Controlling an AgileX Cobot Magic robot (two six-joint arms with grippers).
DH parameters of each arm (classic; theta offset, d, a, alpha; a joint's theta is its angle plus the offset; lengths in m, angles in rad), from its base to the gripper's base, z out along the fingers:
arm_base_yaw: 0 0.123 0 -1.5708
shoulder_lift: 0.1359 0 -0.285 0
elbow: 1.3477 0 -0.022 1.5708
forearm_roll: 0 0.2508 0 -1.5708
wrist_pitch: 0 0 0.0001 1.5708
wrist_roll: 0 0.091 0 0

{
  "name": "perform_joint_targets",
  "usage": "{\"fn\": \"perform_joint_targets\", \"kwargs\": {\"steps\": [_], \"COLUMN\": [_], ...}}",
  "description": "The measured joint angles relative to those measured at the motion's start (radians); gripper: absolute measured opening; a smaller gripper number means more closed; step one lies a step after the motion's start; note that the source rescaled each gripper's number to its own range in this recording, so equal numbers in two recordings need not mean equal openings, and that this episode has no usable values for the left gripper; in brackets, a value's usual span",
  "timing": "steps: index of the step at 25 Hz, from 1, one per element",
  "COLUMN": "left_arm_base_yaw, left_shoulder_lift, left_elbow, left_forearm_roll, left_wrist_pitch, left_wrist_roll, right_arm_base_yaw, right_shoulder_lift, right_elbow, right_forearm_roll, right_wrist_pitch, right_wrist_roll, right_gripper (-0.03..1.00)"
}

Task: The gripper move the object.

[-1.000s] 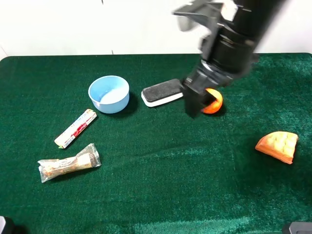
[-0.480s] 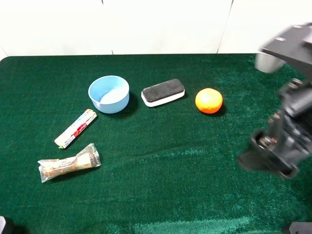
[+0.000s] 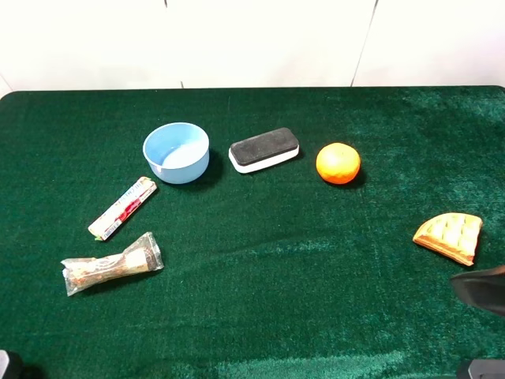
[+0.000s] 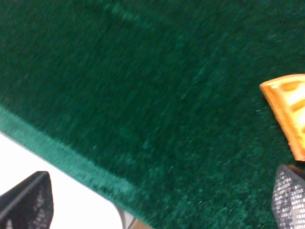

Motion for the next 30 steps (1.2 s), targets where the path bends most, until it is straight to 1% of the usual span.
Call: {"fn": "perform_joint_targets", "kwargs": {"steps": [5,9,11,15,17,22,27,30], "left_arm_base_yaw": [0.0,0.0,0.0,0.0,0.0,0.0,0.0,0.0], "left_shoulder_lift": [0.0,0.0,0.0,0.0,0.0,0.0,0.0,0.0], "left_elbow": [0.0,0.0,0.0,0.0,0.0,0.0,0.0,0.0], "left_forearm_roll": [0.0,0.0,0.0,0.0,0.0,0.0,0.0,0.0], "left_wrist_pitch": [0.0,0.0,0.0,0.0,0.0,0.0,0.0,0.0], "left_wrist_roll": [0.0,0.0,0.0,0.0,0.0,0.0,0.0,0.0], "right_arm_base_yaw": [-0.075,-0.161,-0.213,-0.321,-0.378,-0.499,-0.539,-0.541], "right_shoulder_lift": [-0.149,-0.254,-0.307,-0.404,-0.445,-0.55,-0.62,-0.619], "right_elbow": [0.012,0.012,0.012,0.013,0.014,0.018,0.018,0.018], "right_forearm_roll": [-0.011,-0.011,-0.006,0.03,0.041,0.074,0.098,0.122], "right_wrist_pitch": [-0.023,-0.025,-0.025,-0.025,-0.025,-0.025,-0.022,-0.022], "right_wrist_roll": [-0.013,-0.03,-0.067,-0.191,-0.231,-0.283,-0.29,-0.29], "right_gripper": [1.0,1.0,1.0,1.0,1.0,1.0,1.0,1.0]}}
